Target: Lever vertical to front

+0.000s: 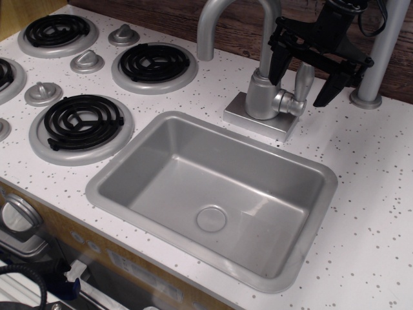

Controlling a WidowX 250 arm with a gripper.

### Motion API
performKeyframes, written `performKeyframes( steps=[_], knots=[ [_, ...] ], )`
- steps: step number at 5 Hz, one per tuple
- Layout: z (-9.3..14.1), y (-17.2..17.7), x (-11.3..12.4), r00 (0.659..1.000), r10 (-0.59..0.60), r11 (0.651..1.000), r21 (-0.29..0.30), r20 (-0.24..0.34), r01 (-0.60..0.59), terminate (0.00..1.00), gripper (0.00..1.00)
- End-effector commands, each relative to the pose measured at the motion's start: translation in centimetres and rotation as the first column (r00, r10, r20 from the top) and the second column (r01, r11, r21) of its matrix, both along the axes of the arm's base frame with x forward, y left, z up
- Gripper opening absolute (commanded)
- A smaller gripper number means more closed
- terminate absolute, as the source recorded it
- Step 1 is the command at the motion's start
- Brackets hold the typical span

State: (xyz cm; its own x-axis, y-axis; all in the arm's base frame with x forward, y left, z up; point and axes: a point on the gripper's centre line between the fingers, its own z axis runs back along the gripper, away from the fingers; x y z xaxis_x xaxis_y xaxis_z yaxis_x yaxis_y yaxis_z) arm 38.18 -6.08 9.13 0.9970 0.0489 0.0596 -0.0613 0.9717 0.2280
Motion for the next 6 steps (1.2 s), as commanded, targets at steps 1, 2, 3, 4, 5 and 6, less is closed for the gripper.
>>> performKeyframes(
  steps=[1,2,3,4,5,6],
  knots=[
    [0.0,0.0,0.0,1.000,0.000,1.000,0.000,0.000,0.000,0.00,1.00],
    [1.2,0.0,1.4,0.995,-0.006,1.000,0.010,0.099,0.005,0.00,1.00],
    [1.4,0.1,2.8,0.982,-0.026,0.999,0.038,0.188,0.019,0.00,1.00],
    [1.9,0.2,3.6,0.969,-0.047,0.998,0.062,0.243,0.033,0.00,1.00],
    [1.9,0.3,4.2,0.962,-0.050,0.997,0.066,0.267,0.034,0.00,1.00],
    [1.5,0.2,4.3,0.966,-0.036,0.999,0.043,0.257,0.025,0.00,0.00]
  ],
)
